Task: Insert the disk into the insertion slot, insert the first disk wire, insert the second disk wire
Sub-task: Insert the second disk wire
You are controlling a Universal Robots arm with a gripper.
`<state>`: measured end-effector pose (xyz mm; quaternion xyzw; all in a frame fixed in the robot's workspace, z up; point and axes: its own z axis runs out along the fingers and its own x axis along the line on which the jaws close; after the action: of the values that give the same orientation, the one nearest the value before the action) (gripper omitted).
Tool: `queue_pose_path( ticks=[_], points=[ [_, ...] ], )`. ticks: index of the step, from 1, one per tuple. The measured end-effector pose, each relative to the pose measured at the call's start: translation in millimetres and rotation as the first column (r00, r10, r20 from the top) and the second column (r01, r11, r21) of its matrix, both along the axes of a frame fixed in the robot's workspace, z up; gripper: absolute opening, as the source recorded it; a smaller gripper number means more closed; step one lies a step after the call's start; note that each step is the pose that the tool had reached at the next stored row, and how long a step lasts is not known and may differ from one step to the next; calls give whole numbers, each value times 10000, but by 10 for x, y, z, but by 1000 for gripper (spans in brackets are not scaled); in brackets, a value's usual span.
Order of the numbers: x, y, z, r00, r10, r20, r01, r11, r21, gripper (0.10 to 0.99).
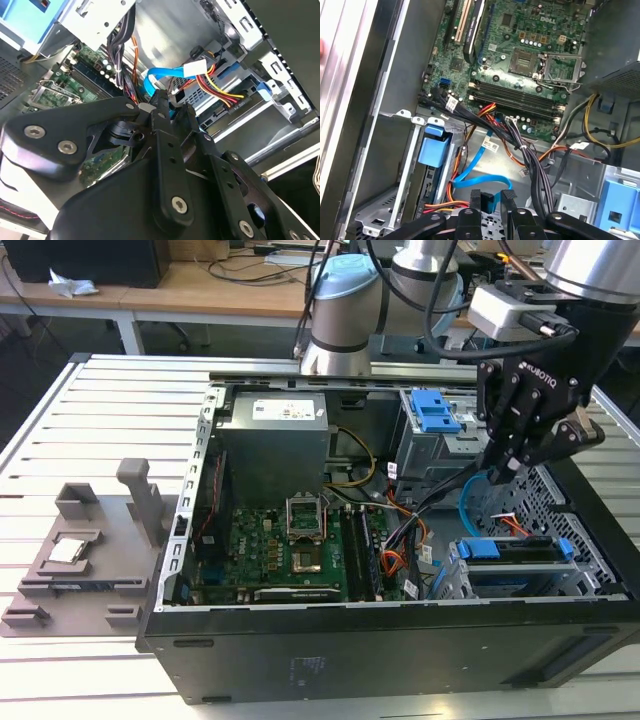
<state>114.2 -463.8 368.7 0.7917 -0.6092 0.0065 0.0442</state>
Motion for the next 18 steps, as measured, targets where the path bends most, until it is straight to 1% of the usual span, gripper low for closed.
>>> queue_pose_path(
  ticks=[4,5,6,12,13,17,18],
  points=[
    [0,0,1,10000,0,0,0,10000,-7,302],
    [0,0,0,10000,1,0,-1,10000,-8,224],
    [0,0,0,10000,0,0,0,10000,-11,165],
    [0,-6,-1,10000,0,0,0,10000,-15,165],
    [-1,-46,0,10000,-1,0,1,10000,-17,165],
    [0,-161,-1,10000,0,0,0,10000,-17,165],
    [0,-201,-1,10000,0,0,0,10000,-18,165]
  ],
)
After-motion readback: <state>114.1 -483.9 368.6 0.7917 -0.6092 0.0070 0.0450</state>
